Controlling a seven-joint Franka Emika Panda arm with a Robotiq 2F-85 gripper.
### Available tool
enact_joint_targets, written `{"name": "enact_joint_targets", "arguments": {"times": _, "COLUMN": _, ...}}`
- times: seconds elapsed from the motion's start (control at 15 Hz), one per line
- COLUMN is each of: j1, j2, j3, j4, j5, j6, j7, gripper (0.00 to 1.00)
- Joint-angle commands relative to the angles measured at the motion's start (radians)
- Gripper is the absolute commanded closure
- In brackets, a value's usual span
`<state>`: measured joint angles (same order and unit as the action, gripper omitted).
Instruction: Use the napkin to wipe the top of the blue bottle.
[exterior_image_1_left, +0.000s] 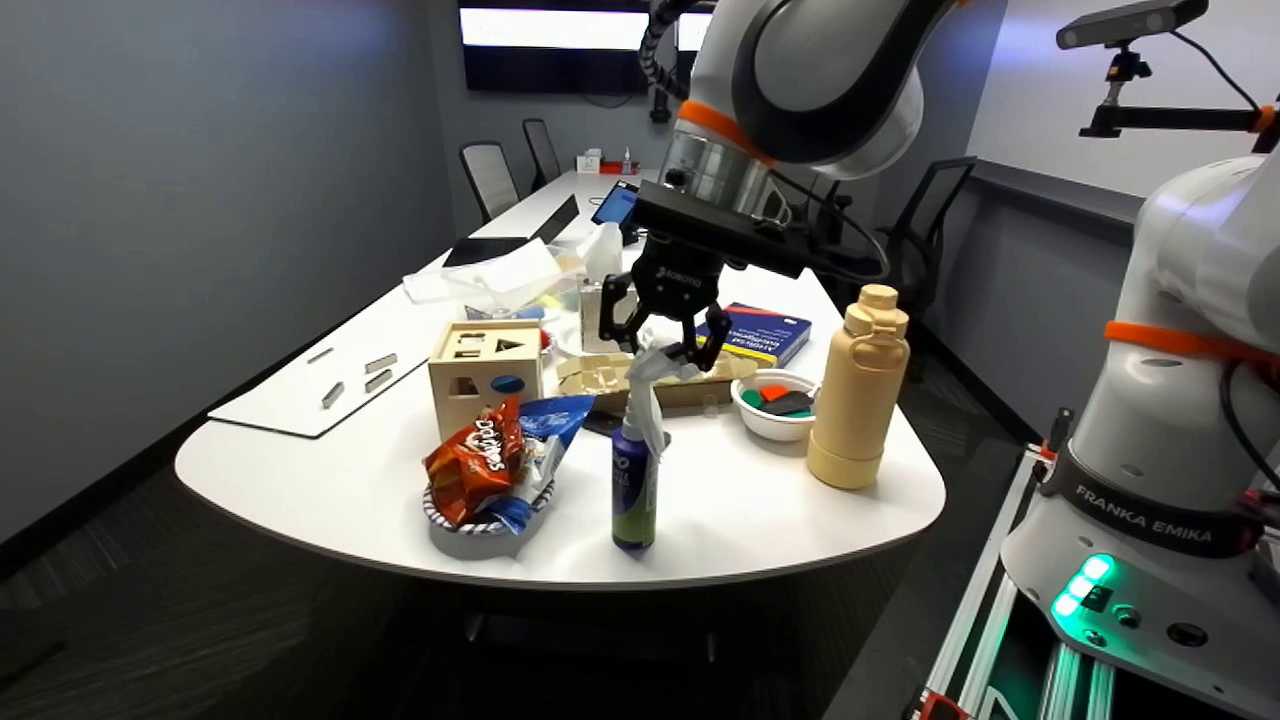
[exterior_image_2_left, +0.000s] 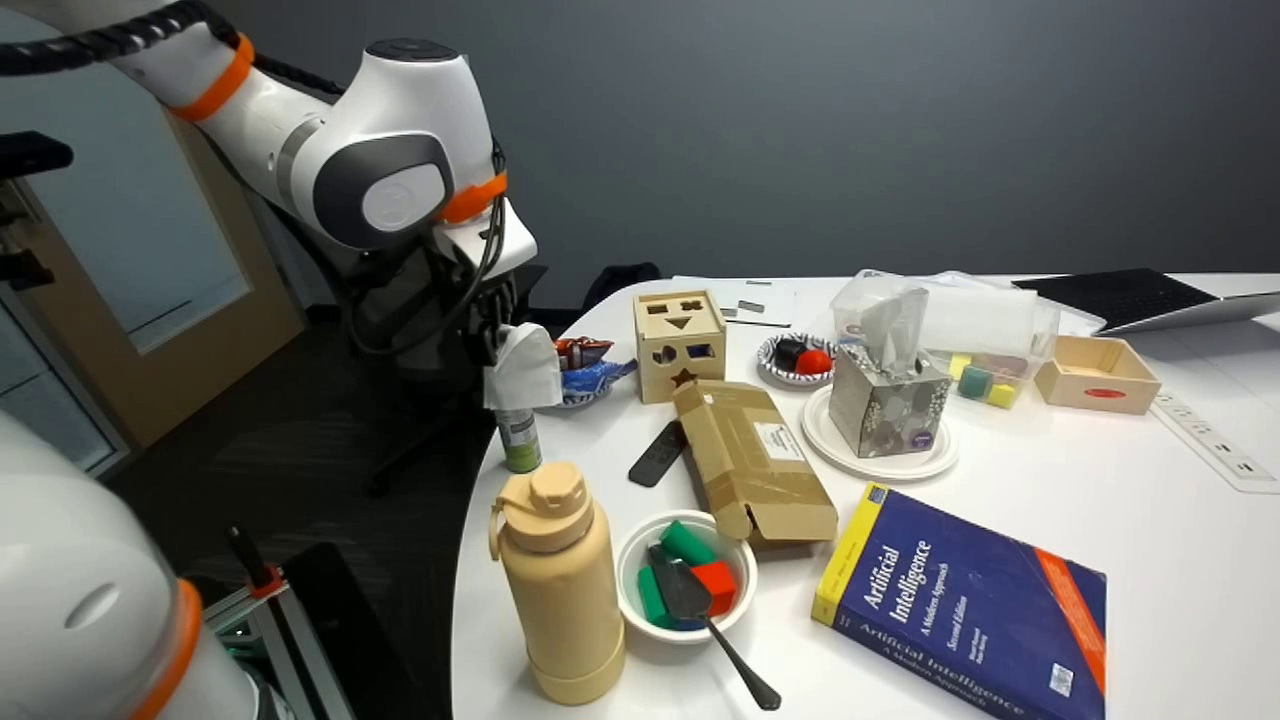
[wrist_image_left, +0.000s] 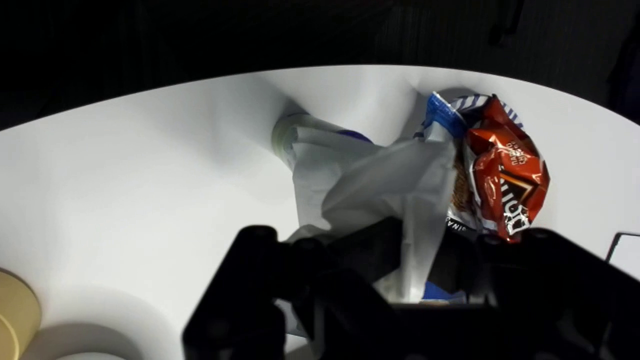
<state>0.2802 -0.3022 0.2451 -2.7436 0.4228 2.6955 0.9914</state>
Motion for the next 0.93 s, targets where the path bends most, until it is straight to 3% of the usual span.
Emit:
{"name": "enact_joint_targets", "arguments": {"times": 0.0, "j1": 0.001, "j2": -0.002, "j3": -0.009, "j4": 0.001, "j5": 0.032, "j6": 0.014, "j7": -0.028, "gripper": 1.00}}
{"name": "enact_joint_targets", "arguments": {"times": 0.87, "j1": -0.005, "j2": 0.048, "j3": -0.011, "j4": 0.022, "j5": 0.024, "j6": 0.002, "j7": -0.028, "gripper": 1.00}}
